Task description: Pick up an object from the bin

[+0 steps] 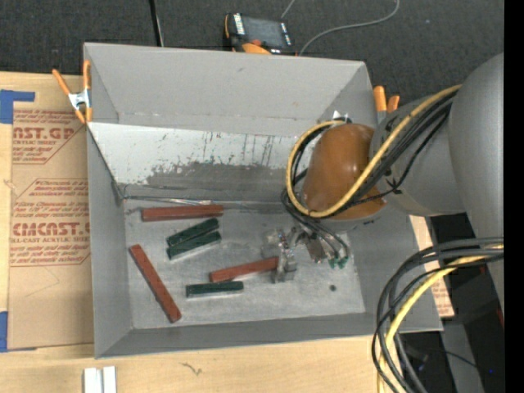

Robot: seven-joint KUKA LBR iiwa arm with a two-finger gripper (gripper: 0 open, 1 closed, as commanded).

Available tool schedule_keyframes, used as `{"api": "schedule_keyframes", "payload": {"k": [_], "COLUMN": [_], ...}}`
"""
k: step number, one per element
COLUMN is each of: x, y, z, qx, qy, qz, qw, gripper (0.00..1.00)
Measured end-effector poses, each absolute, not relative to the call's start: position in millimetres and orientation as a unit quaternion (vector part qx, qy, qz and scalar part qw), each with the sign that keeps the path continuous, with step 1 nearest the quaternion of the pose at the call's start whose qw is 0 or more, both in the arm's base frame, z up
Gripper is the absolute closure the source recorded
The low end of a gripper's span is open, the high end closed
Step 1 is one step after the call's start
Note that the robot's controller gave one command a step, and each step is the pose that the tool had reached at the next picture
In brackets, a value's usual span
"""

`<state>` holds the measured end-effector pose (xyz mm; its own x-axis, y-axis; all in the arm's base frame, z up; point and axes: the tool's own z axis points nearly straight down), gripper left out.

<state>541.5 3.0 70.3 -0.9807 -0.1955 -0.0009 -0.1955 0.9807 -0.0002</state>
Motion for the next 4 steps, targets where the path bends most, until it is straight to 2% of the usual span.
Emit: {"api": "schedule_keyframes", "payload": {"k": [1,2,3,4], "x": [555.9,509.9,510.0,524.2], "y": [-11.0,-34.8,-34.3,3.7], "z": [227.9,255.6,254.8,108.3], "qx": [-0.035,-0.108,-0.109,-0.221], "qy": [0.999,0.994,0.994,0.975], "qz": [0.000,0.000,0.000,0.001], "qw": [0.006,0.002,0.001,-0.002], "gripper": [1.00,1.00,0.00,0.00]}}
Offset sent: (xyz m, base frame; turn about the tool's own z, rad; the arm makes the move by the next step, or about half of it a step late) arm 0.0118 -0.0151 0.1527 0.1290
